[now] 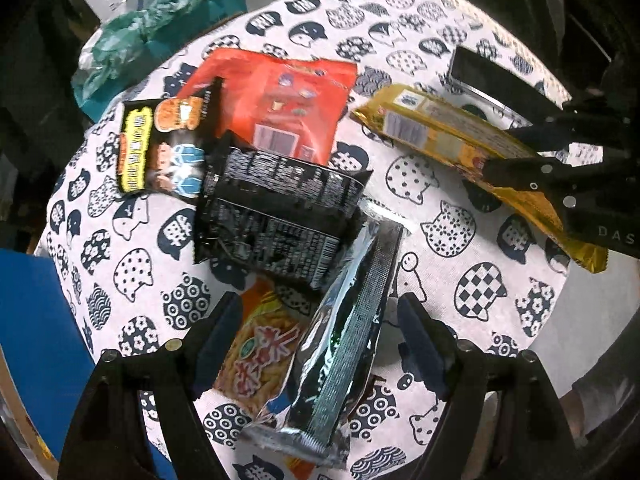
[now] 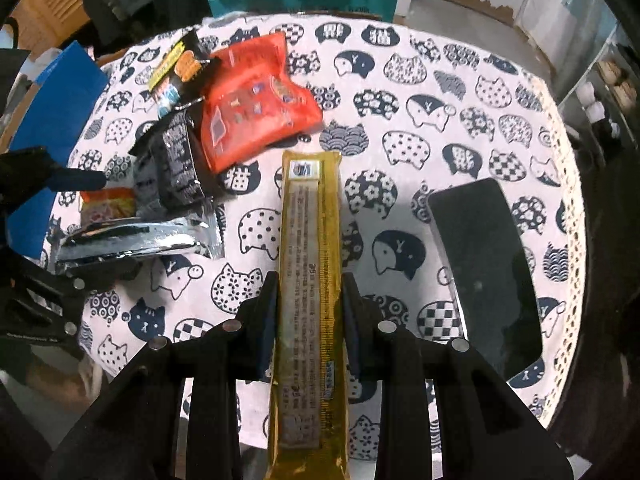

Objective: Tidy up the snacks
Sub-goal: 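Grasp the long yellow bar with the right tool while the left grasps the silver foil bar, then carry both bars over the box and release them inside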

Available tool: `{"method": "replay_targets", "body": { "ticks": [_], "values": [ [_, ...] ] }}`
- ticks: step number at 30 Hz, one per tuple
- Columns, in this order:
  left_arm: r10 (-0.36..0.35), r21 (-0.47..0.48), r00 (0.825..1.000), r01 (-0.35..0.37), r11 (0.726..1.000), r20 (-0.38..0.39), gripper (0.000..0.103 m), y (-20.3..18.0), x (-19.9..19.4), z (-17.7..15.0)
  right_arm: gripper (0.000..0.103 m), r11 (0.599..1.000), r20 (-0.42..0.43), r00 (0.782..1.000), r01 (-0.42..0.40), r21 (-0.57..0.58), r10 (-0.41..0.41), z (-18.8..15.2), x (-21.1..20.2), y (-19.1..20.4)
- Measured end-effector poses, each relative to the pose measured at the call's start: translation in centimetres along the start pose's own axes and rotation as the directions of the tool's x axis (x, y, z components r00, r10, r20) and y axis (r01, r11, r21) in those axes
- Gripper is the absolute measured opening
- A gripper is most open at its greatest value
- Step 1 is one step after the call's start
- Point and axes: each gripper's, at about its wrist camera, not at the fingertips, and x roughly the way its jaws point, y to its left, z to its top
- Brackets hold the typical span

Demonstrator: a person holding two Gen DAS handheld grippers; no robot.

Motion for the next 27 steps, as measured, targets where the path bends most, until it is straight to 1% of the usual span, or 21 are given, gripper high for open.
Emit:
{"method": "replay_targets", "body": {
  "ticks": [1, 3, 5, 7, 10, 12, 14, 16, 19, 20, 21, 22, 27],
  "values": [
    [0.002, 0.009, 1.0, -0.002, 1.0, -0.005, 0.08, -0.2, 0.3, 0.1, 0.027, 1.0, -0.008, 1.0, -0.005, 0.001, 0.005, 0.0, 0.4, 0.0],
    [0.01, 0.03, 1.0, -0.01, 0.999, -0.013, 0.067, -0.8, 0.8, 0.1, 0.028, 1.0, -0.02, 1.0, -0.006, 0.005, 0.006, -0.1, 1.0, 0.0],
    [0.016, 0.045, 0.999, -0.014, 0.999, -0.032, 0.043, -1.2, 1.3, 0.1, 0.029, 1.0, -0.026, 1.0, -0.01, 0.015, 0.011, -0.1, 1.6, 0.0],
    [0.011, 0.054, 0.999, -0.009, 0.999, -0.037, 0.035, -1.5, 1.8, 0.0, 0.029, 1.0, -0.029, 0.999, -0.014, 0.023, 0.014, 0.0, 1.9, -0.2],
    [0.012, 0.067, 1.0, -0.011, 0.998, -0.016, 0.031, -2.0, 1.7, 0.0, 0.03, 0.999, -0.032, 0.999, -0.018, 0.035, 0.019, 0.1, 2.1, -0.4],
    [0.009, 0.07, 1.0, -0.008, 0.998, -0.007, 0.03, -2.2, 1.7, -0.1, 0.036, 0.999, -0.037, 0.999, -0.017, 0.042, 0.019, 0.0, 2.3, -0.7],
    [0.007, 0.07, 1.0, -0.007, 0.998, 0.001, 0.029, -2.4, 1.6, -0.2, 0.046, 0.999, -0.042, 0.999, -0.013, 0.047, 0.015, 0.1, 2.7, -0.7],
    [0.011, 0.071, 1.0, -0.012, 0.997, 0.012, 0.028, -2.6, 1.4, -0.4, 0.049, 0.999, -0.042, 0.999, -0.009, 0.051, 0.011, 0.2, 3.0, -0.8],
    [0.011, 0.07, 1.0, -0.012, 0.997, 0.023, 0.027, -2.7, 0.9, -0.9, 0.049, 0.999, -0.041, 0.999, 0.004, 0.044, -0.002, 0.4, 3.6, -0.5],
    [0.012, 0.068, 1.0, -0.014, 0.998, 0.029, 0.027, -2.6, 0.6, -1.1, 0.048, 0.999, -0.039, 0.999, 0.009, 0.037, -0.007, 0.5, 3.6, -0.5],
    [0.01, 0.066, 0.999, -0.012, 0.998, 0.034, 0.027, -2.4, 0.1, -1.3, 0.042, 0.999, -0.041, 0.999, 0.015, 0.033, -0.014, 0.5, 3.6, -0.4],
    [0.008, 0.061, 0.999, -0.011, 0.998, 0.041, 0.027, -2.2, -0.3, -1.6, 0.032, 0.999, -0.039, 0.999, 0.018, 0.032, -0.017, 0.5, 3.5, -0.5],
    [0.006, 0.042, 0.997, -0.009, 0.999, 0.074, 0.027, -2.0, -2.2, -2.3, 0.031, 0.999, -0.034, 0.999, 0.024, 0.036, -0.023, 0.2, 2.7, -0.5]
  ]
}}
